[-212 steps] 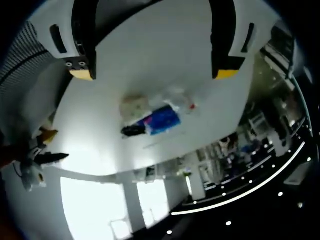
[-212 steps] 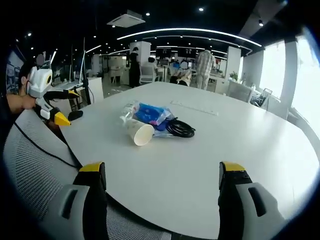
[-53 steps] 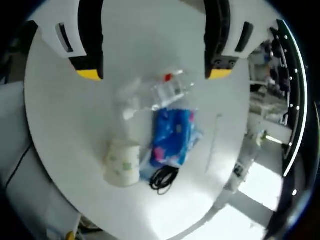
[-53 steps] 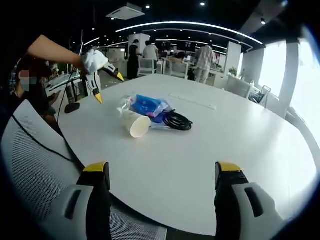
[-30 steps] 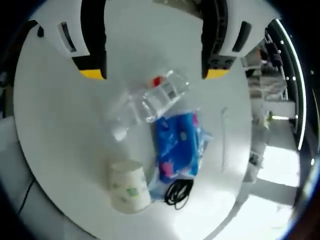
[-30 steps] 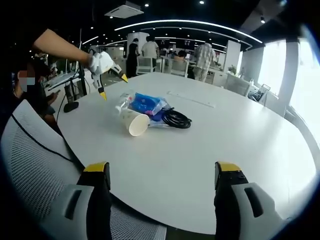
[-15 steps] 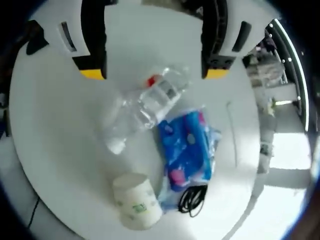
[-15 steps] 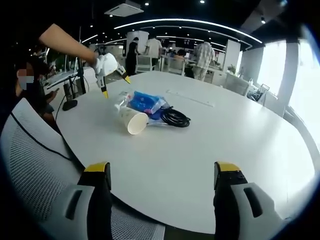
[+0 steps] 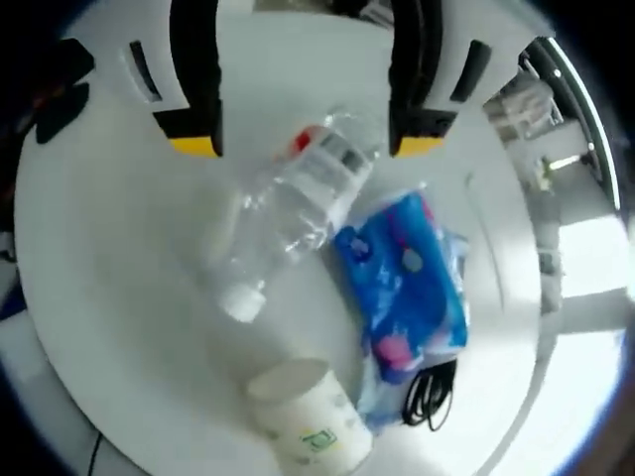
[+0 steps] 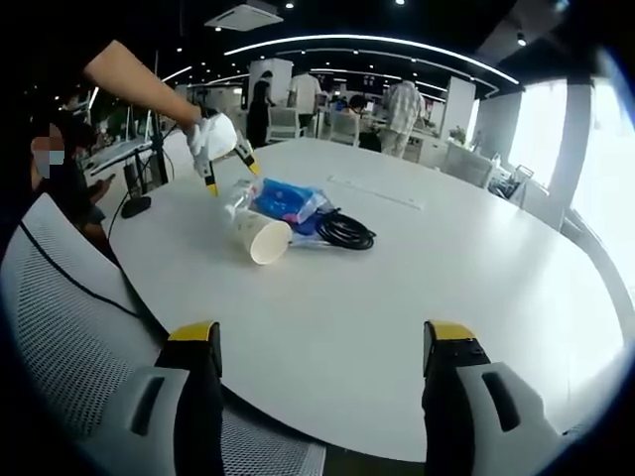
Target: Arrange the tabletop items into an orderly group along one side of the table until the central work area is clear of visible clutter.
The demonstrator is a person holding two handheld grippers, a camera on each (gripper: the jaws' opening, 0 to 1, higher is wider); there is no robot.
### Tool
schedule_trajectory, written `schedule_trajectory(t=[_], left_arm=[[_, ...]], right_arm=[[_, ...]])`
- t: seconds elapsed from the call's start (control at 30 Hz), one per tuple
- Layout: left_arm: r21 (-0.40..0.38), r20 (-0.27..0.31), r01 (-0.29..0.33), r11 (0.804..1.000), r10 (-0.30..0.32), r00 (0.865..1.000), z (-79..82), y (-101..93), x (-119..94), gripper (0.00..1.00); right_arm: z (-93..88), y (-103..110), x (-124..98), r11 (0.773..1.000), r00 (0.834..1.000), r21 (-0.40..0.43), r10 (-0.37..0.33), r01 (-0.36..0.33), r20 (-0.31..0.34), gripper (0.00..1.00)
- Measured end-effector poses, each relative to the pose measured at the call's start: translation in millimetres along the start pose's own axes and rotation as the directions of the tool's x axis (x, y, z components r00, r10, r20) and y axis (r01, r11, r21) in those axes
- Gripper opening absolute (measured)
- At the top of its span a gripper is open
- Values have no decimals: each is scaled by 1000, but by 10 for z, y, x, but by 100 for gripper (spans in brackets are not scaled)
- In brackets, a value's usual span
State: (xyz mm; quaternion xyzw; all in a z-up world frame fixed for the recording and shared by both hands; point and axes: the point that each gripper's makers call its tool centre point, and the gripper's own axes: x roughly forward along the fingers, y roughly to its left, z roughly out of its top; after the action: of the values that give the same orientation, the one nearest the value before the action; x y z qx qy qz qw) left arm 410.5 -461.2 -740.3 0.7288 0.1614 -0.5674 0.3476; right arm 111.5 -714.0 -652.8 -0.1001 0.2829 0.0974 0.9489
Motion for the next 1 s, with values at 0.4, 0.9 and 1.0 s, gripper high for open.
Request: schedule_trajectory(t=[0.4, 0.9, 1.0], left_arm=[[31, 91, 2, 1000, -5, 996, 141, 7, 121, 50], [114, 88, 39, 993, -49, 995, 224, -8, 184, 47], [110, 78, 74, 991, -83, 993, 210, -23, 203, 46]], right_arm=[[-11, -14, 12, 1000, 1000, -4, -14, 14, -6, 83], [-49, -29, 15, 1000, 999, -8, -25, 25, -22, 82], [-54, -23, 15, 1000, 999, -7, -24, 24, -24, 81]])
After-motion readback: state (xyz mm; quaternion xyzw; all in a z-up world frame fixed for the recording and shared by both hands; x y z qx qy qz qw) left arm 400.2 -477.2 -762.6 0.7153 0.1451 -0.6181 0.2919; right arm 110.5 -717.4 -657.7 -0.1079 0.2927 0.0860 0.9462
